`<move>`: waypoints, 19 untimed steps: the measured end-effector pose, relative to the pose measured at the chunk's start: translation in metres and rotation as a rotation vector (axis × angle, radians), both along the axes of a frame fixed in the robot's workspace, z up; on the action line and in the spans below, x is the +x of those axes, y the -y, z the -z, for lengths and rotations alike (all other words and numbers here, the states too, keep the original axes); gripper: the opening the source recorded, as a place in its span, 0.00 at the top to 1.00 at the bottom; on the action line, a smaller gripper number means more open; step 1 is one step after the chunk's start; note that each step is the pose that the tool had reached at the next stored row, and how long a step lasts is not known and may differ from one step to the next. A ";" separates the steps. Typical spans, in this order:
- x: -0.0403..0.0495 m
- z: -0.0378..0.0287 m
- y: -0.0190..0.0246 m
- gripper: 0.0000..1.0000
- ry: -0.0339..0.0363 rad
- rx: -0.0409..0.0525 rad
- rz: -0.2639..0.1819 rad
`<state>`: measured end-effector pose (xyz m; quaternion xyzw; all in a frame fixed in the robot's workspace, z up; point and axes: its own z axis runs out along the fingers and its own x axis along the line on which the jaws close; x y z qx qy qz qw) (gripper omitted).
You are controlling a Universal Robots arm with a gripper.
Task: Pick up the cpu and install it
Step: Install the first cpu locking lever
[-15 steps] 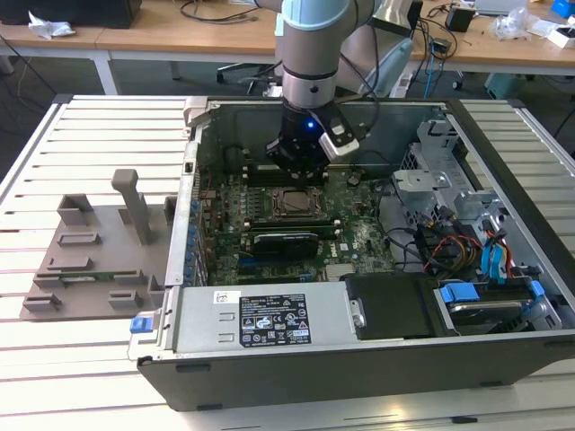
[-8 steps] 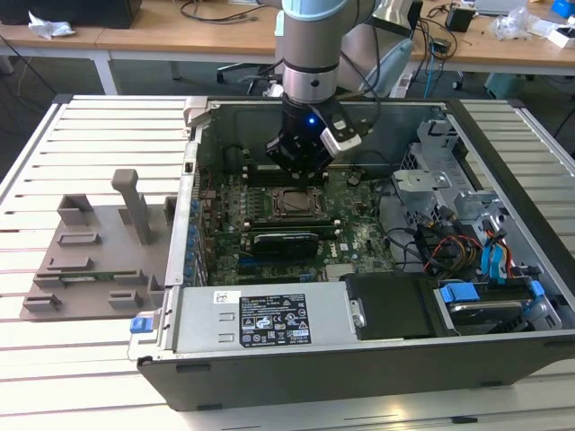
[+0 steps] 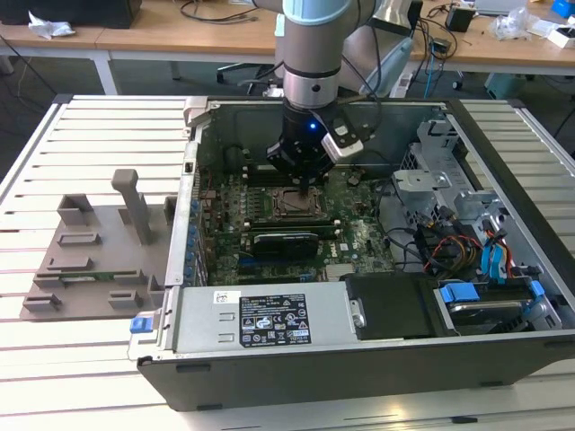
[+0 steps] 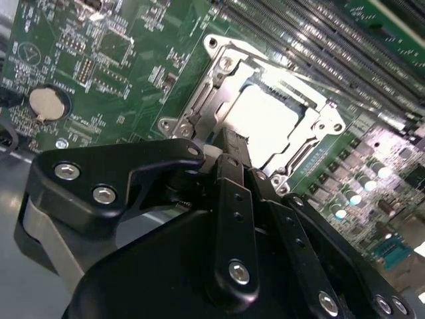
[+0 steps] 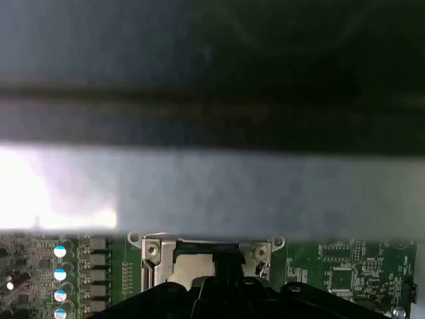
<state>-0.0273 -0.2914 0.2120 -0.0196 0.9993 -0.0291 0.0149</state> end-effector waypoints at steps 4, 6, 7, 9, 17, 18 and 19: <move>0.0000 0.0000 0.0033 0.90 0.0000 0.0000 0.000; 0.0000 0.0000 0.0033 0.90 0.0000 -0.0001 0.000; -0.0001 -0.0003 0.0034 0.90 -0.0001 -0.0002 0.000; -0.0001 -0.0010 0.0034 0.90 -0.0002 -0.0002 0.000; 0.0000 -0.0108 0.0034 0.90 -0.0001 -0.0048 0.000; 0.0000 -0.0121 0.0034 0.90 0.0000 -0.0052 0.000; 0.0000 -0.0148 0.0034 0.90 -0.0001 -0.0063 0.000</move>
